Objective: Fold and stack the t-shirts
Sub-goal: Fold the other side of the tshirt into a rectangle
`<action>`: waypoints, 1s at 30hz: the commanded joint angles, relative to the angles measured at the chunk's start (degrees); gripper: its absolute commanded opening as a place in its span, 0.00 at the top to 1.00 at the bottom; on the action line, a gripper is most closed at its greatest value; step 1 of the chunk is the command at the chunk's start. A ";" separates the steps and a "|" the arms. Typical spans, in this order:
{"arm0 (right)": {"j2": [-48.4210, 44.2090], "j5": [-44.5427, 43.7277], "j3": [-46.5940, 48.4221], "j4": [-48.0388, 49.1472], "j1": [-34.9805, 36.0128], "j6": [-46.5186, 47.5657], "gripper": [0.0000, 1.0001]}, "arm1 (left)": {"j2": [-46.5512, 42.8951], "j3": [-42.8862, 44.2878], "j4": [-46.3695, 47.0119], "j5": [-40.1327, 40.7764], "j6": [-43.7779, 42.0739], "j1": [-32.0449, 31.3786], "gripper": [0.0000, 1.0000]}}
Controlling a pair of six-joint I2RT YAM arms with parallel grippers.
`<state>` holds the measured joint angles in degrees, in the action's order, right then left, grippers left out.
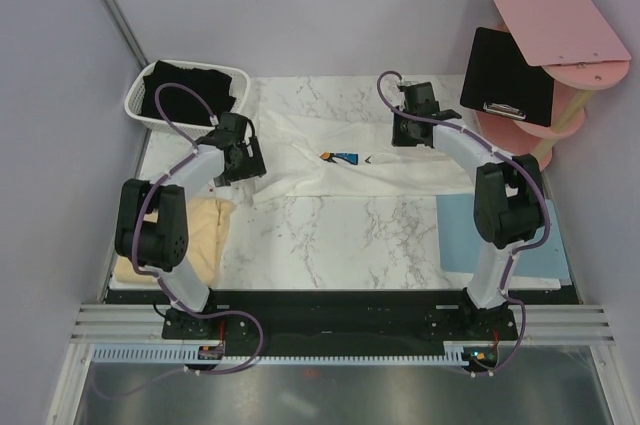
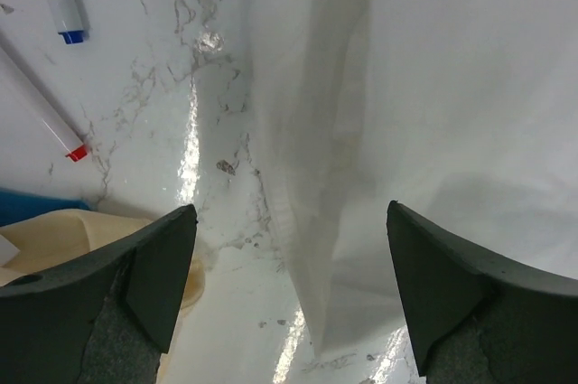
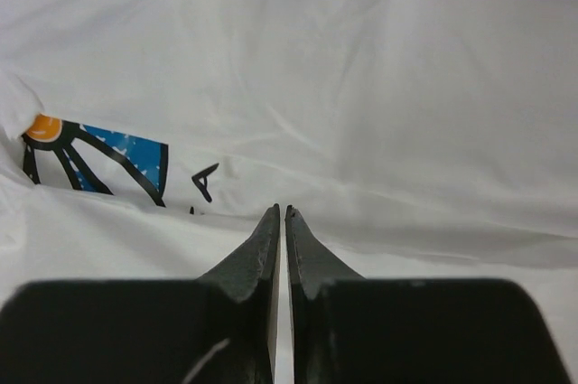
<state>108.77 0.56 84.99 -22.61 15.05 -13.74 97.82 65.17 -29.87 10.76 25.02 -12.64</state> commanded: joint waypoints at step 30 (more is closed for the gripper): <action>-1.72 3.66 -7.21 6.97 0.60 -0.85 0.87 | 13.71 16.66 6.40 -1.54 0.12 -0.19 0.97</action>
<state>108.73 3.29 78.35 -17.15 15.29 -14.74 110.61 78.61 -24.67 7.60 25.26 -12.67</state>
